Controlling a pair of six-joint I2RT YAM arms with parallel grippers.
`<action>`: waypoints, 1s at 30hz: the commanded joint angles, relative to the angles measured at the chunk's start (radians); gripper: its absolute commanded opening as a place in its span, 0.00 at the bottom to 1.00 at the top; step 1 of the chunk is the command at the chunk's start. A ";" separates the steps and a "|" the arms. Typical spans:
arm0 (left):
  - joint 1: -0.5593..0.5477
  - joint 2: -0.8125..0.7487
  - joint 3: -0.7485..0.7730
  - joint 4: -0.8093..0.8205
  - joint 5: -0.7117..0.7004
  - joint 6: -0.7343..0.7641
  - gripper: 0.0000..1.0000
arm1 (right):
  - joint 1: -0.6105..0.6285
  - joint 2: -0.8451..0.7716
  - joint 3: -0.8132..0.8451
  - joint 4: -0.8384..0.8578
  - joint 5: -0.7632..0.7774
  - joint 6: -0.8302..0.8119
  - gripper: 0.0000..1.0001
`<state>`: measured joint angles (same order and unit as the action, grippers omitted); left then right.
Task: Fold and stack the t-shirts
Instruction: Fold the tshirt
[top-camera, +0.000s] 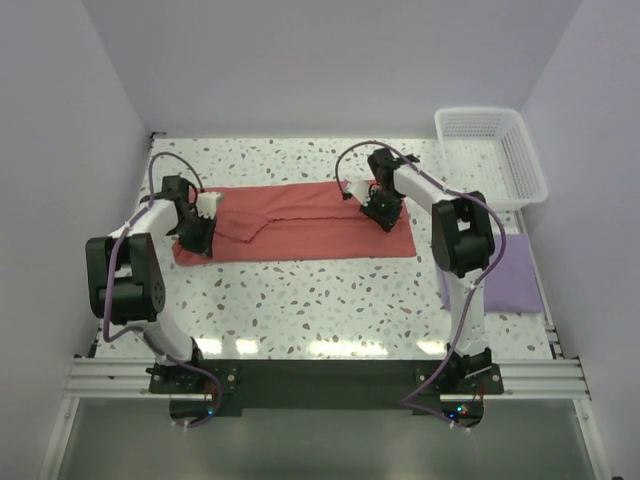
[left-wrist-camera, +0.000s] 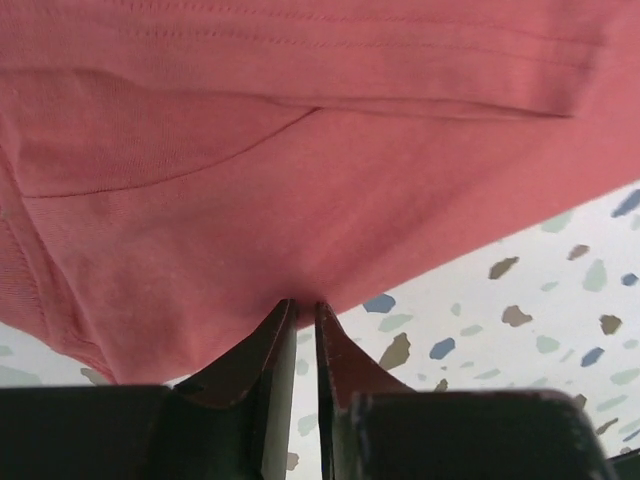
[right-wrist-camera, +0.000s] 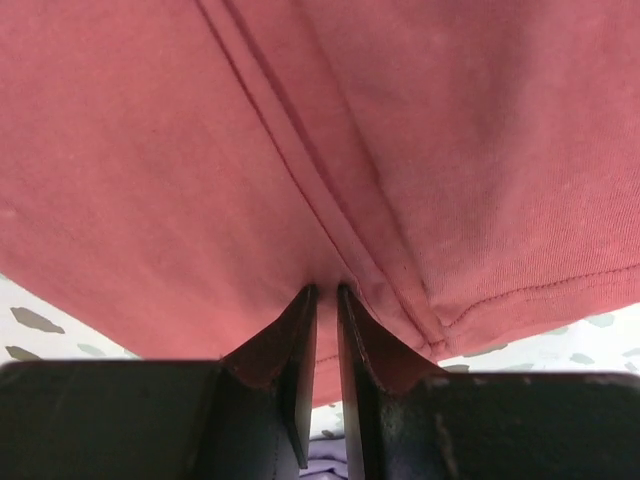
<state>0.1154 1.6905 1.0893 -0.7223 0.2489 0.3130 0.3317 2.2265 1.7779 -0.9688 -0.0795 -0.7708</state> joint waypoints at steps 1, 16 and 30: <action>0.001 0.050 -0.015 0.053 -0.095 -0.063 0.17 | 0.018 -0.042 -0.098 0.042 0.047 -0.059 0.19; 0.000 0.653 0.887 0.044 -0.117 -0.006 0.19 | 0.328 -0.434 -0.463 -0.088 -0.294 0.128 0.23; -0.029 0.276 0.608 0.109 0.064 -0.046 0.41 | 0.176 -0.167 -0.186 -0.010 -0.040 0.058 0.18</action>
<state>0.1028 2.0491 1.8111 -0.6426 0.2504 0.2798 0.5247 1.9713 1.5669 -1.0187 -0.2039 -0.6823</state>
